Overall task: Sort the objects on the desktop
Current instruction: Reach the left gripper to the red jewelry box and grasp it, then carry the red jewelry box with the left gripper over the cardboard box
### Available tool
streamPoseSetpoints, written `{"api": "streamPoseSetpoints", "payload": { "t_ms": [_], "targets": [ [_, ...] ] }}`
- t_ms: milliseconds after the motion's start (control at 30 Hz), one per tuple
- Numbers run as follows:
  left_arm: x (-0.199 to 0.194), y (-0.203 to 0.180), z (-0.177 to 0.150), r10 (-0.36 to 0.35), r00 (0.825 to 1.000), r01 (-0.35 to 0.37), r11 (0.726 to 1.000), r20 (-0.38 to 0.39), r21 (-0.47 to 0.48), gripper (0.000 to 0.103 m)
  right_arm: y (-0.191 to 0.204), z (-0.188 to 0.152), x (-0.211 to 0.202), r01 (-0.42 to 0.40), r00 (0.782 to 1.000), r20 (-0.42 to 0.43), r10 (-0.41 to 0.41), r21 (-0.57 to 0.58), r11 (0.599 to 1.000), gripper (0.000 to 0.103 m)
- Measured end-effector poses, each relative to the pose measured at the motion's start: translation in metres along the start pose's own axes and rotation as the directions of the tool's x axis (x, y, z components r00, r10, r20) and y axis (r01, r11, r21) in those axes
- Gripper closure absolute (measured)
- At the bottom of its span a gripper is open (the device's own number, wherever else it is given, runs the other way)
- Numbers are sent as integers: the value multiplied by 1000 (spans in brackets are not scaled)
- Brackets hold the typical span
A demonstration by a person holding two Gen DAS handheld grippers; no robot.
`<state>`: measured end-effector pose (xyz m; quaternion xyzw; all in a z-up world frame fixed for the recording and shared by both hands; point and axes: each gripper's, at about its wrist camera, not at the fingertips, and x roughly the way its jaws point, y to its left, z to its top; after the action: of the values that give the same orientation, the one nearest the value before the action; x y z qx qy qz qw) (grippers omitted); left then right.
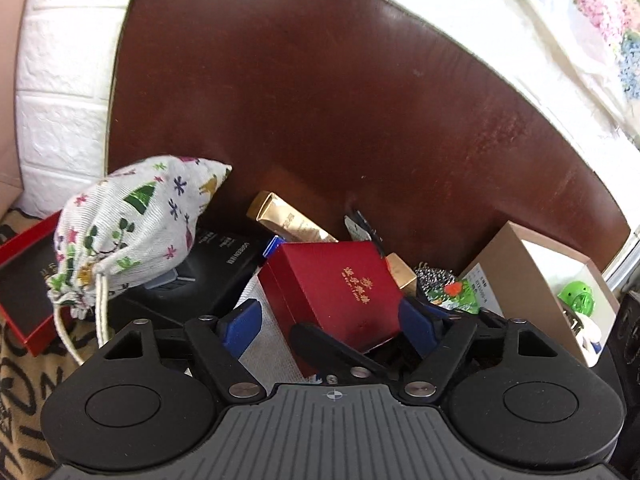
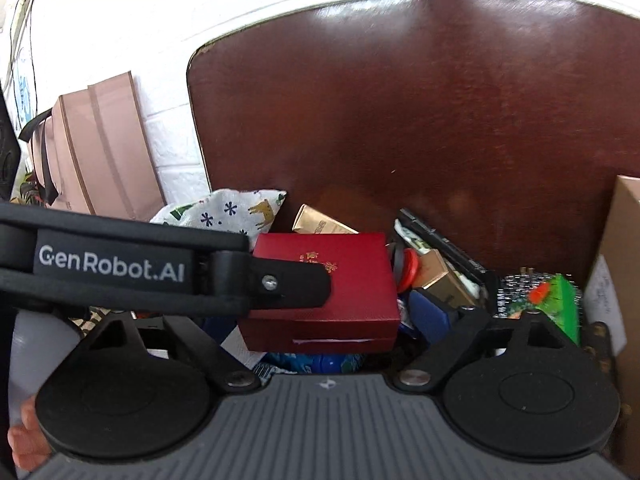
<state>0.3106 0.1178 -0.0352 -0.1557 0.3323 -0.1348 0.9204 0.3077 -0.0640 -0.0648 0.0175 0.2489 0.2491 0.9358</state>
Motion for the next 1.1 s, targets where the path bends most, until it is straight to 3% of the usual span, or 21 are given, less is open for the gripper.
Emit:
{"api": "streamPoseSetpoints", "payload": {
  "t_ms": [300, 400, 500, 600, 1100],
  "targets": [
    [8, 3, 2, 4, 1000, -4, 1000, -1, -10, 30, 2, -2, 11, -11, 1000, -7, 11, 2, 1000, 18],
    [8, 1, 1, 6, 1000, -6, 1000, 3, -15, 23, 4, -2, 11, 0, 1000, -13, 0, 5, 1000, 18],
    [6, -1, 2, 18, 1000, -19, 1000, -12, -17, 32, 6, -1, 10, 10, 1000, -24, -10, 10, 1000, 18],
    [-1, -4, 1, 14, 1000, -15, 1000, -19, -22, 34, 7, 0, 6, 13, 999, -34, -12, 18, 1000, 18],
    [-73, -58, -35, 53, 998, -53, 999, -30, -5, 35, 27, -15, -77, 20, 999, -36, -18, 66, 998, 18]
  ]
}}
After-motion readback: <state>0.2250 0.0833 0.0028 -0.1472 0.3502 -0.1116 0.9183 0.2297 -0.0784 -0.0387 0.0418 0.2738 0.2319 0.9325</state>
